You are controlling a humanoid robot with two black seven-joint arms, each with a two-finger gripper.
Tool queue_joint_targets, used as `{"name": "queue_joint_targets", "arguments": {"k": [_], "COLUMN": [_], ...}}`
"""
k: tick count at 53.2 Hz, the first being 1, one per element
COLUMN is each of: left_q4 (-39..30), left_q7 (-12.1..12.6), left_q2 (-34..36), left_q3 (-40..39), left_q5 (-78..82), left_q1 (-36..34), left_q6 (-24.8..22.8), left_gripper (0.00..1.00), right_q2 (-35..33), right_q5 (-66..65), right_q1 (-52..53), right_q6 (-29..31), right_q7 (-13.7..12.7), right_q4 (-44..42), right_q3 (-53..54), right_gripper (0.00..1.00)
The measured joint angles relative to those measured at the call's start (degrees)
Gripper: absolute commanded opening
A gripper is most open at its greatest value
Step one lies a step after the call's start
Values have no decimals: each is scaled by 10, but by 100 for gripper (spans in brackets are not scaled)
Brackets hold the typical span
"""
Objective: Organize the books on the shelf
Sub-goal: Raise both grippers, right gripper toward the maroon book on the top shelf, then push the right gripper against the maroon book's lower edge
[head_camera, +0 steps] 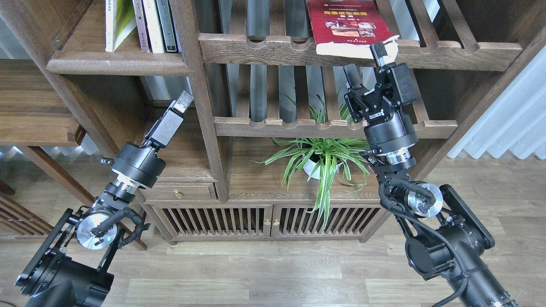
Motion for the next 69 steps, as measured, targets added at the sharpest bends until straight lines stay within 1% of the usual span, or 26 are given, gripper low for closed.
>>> {"name": "queue_joint_targets", "arguments": {"k": [13, 35, 56, 69], "left_q4": [4, 7, 10, 12], "left_q7": [-1, -1, -1, -1], "left_q2": [0, 0, 0, 0], "left_q3": [1, 1, 1, 1], "left_q5": [0, 0, 0, 0], "left_q1": [3, 3, 2, -3], "left_q6": [0, 0, 0, 0], "left_gripper": [96, 96, 96, 96], "right_q2": [5, 13, 10, 6], "right_q5": [-2, -11, -9, -9], "right_q1": [19, 17, 42, 51], "right_q6": [0, 0, 0, -43], "right_q7": [0, 0, 0, 0], "right_q4": [-3, -15, -33, -34], "right_q3": [-1, -25, -18, -17], "right_gripper": [93, 94, 94, 94]}}
